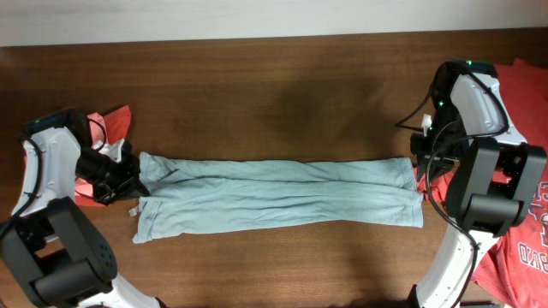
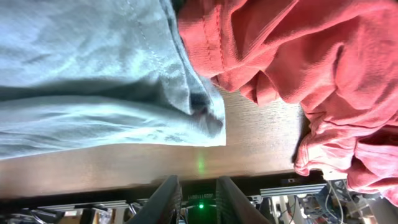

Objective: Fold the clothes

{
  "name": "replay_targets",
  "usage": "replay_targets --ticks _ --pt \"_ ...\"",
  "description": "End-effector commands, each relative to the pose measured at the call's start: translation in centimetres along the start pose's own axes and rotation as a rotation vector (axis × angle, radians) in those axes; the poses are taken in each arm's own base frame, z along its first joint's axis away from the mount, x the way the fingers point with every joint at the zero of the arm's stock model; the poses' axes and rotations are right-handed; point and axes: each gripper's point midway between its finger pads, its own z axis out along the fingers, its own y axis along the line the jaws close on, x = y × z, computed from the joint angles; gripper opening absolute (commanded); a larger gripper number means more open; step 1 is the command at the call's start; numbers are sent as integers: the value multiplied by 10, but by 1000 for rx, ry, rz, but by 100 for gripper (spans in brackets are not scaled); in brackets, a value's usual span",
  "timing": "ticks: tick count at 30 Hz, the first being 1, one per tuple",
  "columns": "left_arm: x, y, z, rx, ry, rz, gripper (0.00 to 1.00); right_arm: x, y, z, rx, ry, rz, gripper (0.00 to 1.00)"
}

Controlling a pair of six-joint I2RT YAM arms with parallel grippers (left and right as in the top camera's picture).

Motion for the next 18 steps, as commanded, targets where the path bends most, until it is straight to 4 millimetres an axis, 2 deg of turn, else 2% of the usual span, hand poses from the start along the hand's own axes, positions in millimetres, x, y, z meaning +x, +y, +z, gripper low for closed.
replay_targets --ticks 1,9,18 --pt "4 1 1 -2 7 15 1 2 -5 -2 12 -12 16 25" --pt "15 9 1 -48 56 1 1 1 -4 -2 4 -17 16 26" --pt "29 13 15 -45 111 -17 1 0 15 5 -25 -11 -21 26"
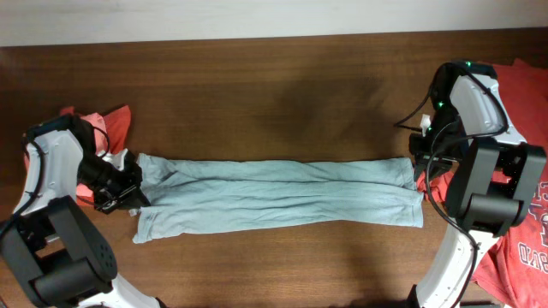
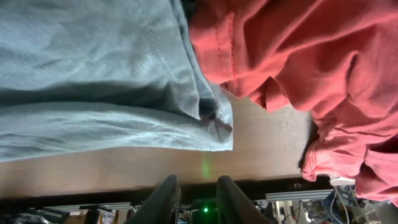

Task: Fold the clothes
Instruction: 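Release both grippers and press the folded shirt's ends flat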

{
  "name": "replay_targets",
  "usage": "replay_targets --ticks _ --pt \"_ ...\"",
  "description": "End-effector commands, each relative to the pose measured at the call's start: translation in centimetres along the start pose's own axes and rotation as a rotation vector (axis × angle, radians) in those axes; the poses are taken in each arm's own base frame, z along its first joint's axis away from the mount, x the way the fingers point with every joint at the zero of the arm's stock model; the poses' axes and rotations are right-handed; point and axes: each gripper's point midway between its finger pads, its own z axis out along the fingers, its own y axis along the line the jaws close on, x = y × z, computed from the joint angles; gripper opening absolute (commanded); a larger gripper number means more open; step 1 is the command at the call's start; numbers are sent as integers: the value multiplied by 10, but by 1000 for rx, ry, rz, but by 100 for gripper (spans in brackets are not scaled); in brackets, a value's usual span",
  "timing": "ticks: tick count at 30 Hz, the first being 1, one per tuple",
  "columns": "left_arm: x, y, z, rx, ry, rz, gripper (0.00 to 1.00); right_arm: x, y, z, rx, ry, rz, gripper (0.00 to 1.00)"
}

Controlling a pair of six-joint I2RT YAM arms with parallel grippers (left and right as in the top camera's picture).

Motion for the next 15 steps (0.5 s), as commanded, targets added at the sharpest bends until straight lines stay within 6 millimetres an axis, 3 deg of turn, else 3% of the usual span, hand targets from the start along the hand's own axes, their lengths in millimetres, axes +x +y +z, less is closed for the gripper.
replay_targets --ticks 1,8,10,15 --pt "8 5 8 -9 28 9 1 2 10 6 0 0 -20 26" --pt "14 10 18 -26 54 1 1 -1 10 45 3 20 -24 26" --pt "14 11 18 -29 54 1 10 0 10 54 3 26 -23 29" --pt "10 11 18 -30 36 6 19 0 9 70 3 32 -22 34"
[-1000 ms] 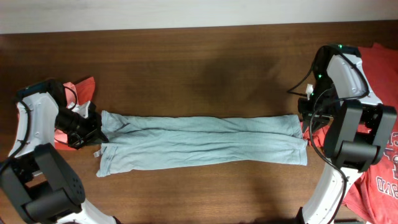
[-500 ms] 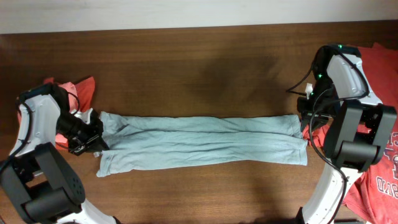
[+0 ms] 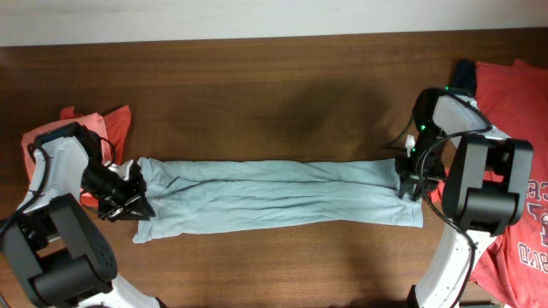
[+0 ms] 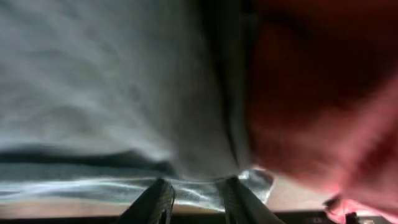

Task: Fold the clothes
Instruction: 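Release both grippers and press the folded shirt's ends flat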

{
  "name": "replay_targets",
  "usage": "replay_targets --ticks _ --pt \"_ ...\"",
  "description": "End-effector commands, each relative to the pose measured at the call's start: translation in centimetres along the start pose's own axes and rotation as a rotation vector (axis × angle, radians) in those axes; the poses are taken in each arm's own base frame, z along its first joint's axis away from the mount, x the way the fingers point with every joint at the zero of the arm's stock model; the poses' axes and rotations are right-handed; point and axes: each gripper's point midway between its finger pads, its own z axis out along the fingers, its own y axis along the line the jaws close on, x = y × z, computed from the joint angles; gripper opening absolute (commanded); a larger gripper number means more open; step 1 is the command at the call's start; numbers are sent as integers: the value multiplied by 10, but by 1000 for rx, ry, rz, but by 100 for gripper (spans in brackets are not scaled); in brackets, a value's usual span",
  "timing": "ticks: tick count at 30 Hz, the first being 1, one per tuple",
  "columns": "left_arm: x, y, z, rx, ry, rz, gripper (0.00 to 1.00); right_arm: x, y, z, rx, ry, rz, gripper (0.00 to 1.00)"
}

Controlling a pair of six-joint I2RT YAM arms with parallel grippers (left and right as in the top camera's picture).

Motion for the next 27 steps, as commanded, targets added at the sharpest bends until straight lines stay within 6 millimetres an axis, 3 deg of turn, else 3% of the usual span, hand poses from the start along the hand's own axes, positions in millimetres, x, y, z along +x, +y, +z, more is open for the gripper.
replay_targets --ticks 1,7,13,16,20,24,25,27 --pt "-3 2 0 -7 -21 15 20 3 2 6 -4 0 1 34" --pt "-22 1 -1 1 -94 25 25 3 2 6 -4 -3 0 35" --pt "-36 -17 -5 100 -155 72 24 2 7 0 -31 -11 3 35" --pt "-43 -18 -8 96 -196 86 24 -2 8 -18 -39 -65 0 34" --pt "-54 -22 -18 106 -269 113 24 -3 10 -57 -51 -214 -11 36" --pt "-57 -30 -25 101 -314 146 24 1 3 -94 -76 -373 5 52" --pt "-56 -32 -25 99 -316 154 24 3 0 -98 -82 -387 8 58" --pt "-55 -37 -25 96 -313 169 24 4 -2 -101 -117 -395 -22 59"
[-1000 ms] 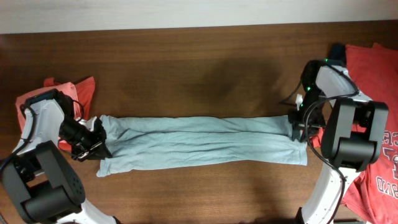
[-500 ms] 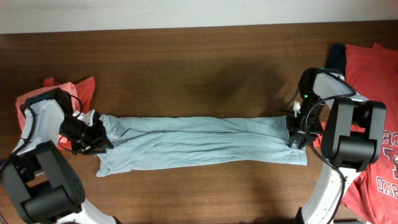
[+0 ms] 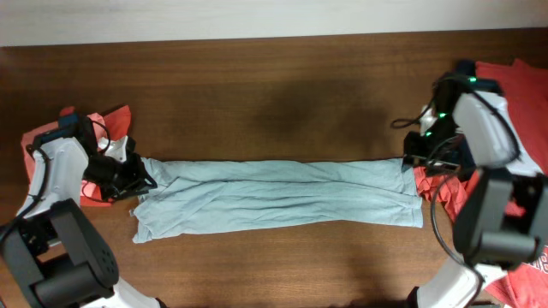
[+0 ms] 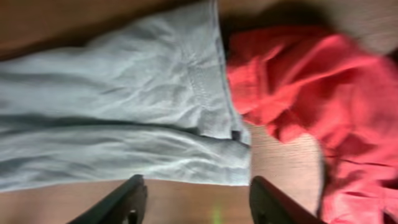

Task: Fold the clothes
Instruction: 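Release both grippers and press the folded shirt's ends flat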

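A long pale blue garment (image 3: 274,197), folded lengthwise, lies flat across the table. Its right end (image 4: 155,118) fills the right wrist view. My right gripper (image 3: 413,161) hangs over that end, open wide (image 4: 199,202), with nothing between its fingers (image 4: 127,199). My left gripper (image 3: 137,178) sits at the garment's left end, at its far corner. The overhead view does not show how its jaws stand.
A crumpled red cloth (image 4: 298,106) lies right against the garment's right end. More red clothes (image 3: 518,94) are spread at the table's right side. Another red cloth (image 3: 107,120) lies at the far left behind the left arm.
My right gripper was low on the garment's right end with a narrow gap. It now stands higher with its fingers spread wide. The left gripper has shifted toward the far side at the left end.
My right gripper first hovered over the garment's right end and the red cloth with a narrow gap, then sat close down on the cloth, and is now raised and wide open. The left gripper stayed at the left end, shifting nearer and then back. The garment still lies flat.
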{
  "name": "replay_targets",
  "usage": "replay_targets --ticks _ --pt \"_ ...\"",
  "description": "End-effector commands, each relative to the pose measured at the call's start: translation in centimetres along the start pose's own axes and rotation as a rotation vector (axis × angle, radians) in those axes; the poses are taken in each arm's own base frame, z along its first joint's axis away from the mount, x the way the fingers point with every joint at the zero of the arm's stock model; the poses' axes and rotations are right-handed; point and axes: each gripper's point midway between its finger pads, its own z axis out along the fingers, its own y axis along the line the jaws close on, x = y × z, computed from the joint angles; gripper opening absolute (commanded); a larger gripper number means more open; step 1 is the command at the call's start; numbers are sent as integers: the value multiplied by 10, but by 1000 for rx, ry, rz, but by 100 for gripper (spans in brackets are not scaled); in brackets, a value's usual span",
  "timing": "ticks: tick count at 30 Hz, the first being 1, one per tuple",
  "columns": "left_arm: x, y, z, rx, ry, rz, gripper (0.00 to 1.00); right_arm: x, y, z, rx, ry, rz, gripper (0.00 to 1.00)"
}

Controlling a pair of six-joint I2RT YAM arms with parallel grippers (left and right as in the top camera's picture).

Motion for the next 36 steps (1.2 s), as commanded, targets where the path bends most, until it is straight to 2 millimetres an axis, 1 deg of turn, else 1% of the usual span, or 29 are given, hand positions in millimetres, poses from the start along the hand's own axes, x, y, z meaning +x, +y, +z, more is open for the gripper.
replay_targets --ticks 1,4,7,11,15,17,20,23,26,28,33,34,36 --pt "0 -19 -7 20 -31 71 24 -2 -5 -19 -86 -60 -17 59" --pt "1 -24 -4 5 -25 95 24 -1 -6 -13 -169 -47 -29 59" --pt "2 -28 -2 -10 -16 117 24 2 -10 -5 -206 -30 -38 59" --pt "3 -35 1 -10 -9 139 24 9 -18 16 -212 -8 -23 59" --pt "4 -39 3 -11 -5 150 23 21 -17 42 -222 30 -17 59" --pt "4 -39 3 -11 -5 151 24 26 -16 52 -230 40 -13 59" --pt "5 -39 3 -11 -4 152 24 25 -17 64 -231 27 -13 59" --pt "5 -39 3 -11 -3 152 24 20 -18 75 -227 -7 -18 59" --pt "5 -39 3 -11 -3 152 24 17 -19 83 -224 -30 -17 61" --pt "5 -39 3 -11 -3 152 24 16 -19 89 -223 -40 -9 63" --pt "5 -39 3 -11 -3 153 24 19 -18 100 -227 -46 -4 63" --pt "5 -39 3 -11 -3 152 24 19 -17 100 -234 -48 14 63" --pt "5 -39 3 -11 -3 152 24 17 -7 97 -294 -56 11 55"
